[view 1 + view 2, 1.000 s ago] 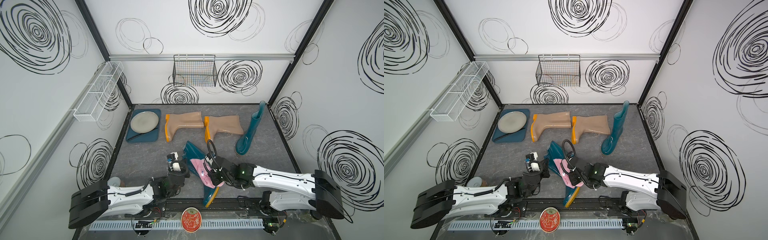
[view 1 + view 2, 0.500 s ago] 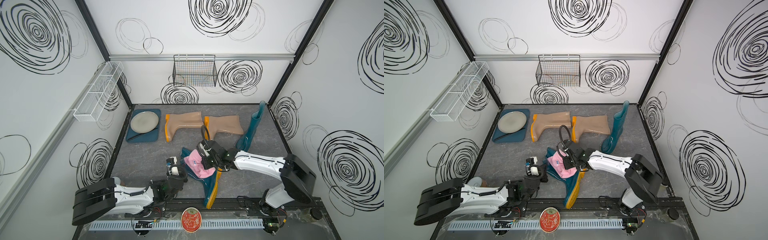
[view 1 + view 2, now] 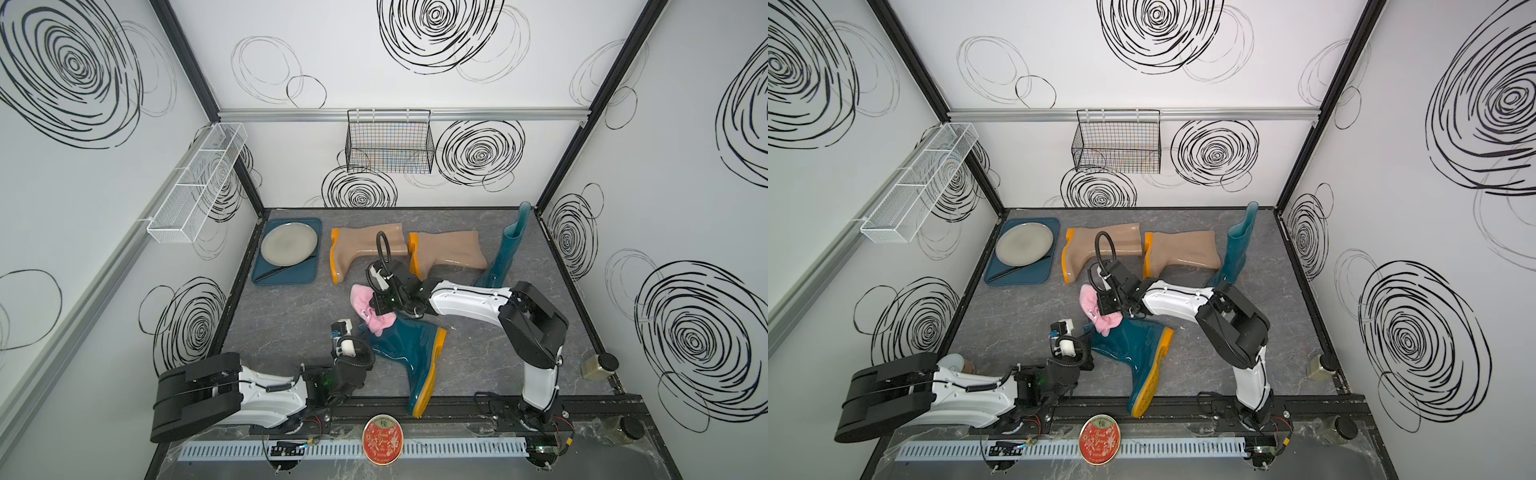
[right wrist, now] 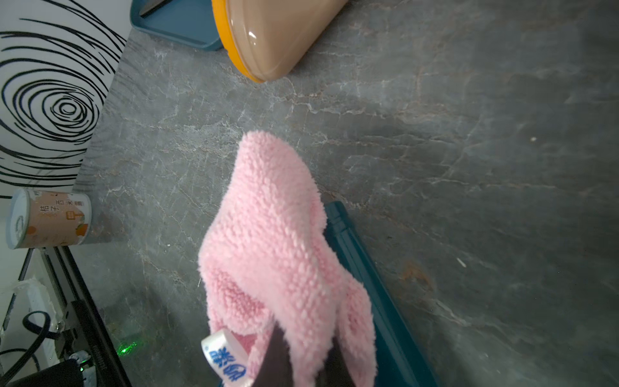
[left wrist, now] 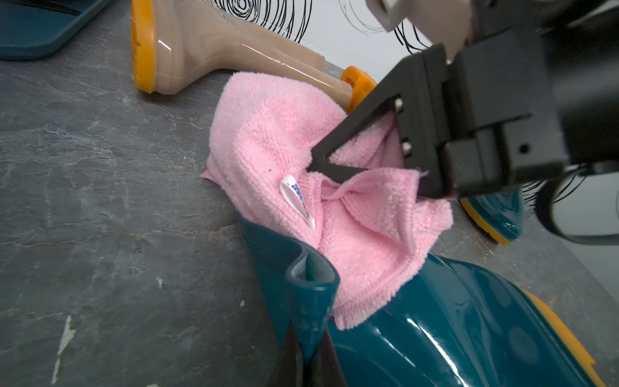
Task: Wipe the rubber boots with a cloth
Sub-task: Wipe the dirt off the rubber boot.
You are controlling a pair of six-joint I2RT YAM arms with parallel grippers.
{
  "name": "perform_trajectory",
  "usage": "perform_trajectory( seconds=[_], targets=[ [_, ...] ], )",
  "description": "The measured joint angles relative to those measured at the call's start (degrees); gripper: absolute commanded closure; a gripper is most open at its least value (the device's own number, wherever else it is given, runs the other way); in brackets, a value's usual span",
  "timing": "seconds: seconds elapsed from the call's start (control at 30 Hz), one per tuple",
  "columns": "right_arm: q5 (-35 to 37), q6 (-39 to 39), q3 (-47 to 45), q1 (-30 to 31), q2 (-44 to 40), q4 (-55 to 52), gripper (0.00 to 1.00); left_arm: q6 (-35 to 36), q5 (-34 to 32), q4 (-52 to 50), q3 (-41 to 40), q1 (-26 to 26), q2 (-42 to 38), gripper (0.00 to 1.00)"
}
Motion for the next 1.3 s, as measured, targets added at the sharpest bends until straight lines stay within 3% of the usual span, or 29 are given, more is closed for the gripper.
perform_trajectory(
  seconds=[0.3, 0.47, 0.6, 0.8, 0.97, 1.17, 1.3],
  targets=[
    [10.23, 3.91, -24.87, 3.58, -24.63, -4.44, 1.00, -0.07, -0.15, -0.07, -0.13, -0.20, -1.18, 1.00],
    [13.46, 5.33, -31.69, 7.82, -30.47, -5.49, 1.00, -0.09, 0.57, 0.02, -0.13, -0.31, -0.90, 1.00],
    [12.87, 4.85, -29.44, 7.23, -26.05, -4.26, 1.00, -0.09, 1.18, 0.33, -0.13, -0.61, 0.28, 1.00],
    [7.98, 1.77, -10.54, 5.03, -7.63, -3.69, 1.00, -0.11, 0.68, -0.37, 0.22, -1.64, -0.33, 1.00],
    [3.37, 0.83, -1.92, 2.80, 1.05, -0.87, 1.00, -0.33, -0.46, -2.82, 0.22, -3.10, -2.56, 1.00],
    [1.92, 0.76, -2.36, 0.20, 0.33, 0.57, 1.00, -0.55, -1.11, -3.45, 0.26, -3.63, -2.99, 1.00],
    [6.62, 1.09, -11.26, 0.09, -8.94, 0.13, 1.00, -0.52, -1.36, -3.45, 0.31, -3.85, -2.97, 1.00]
  ],
)
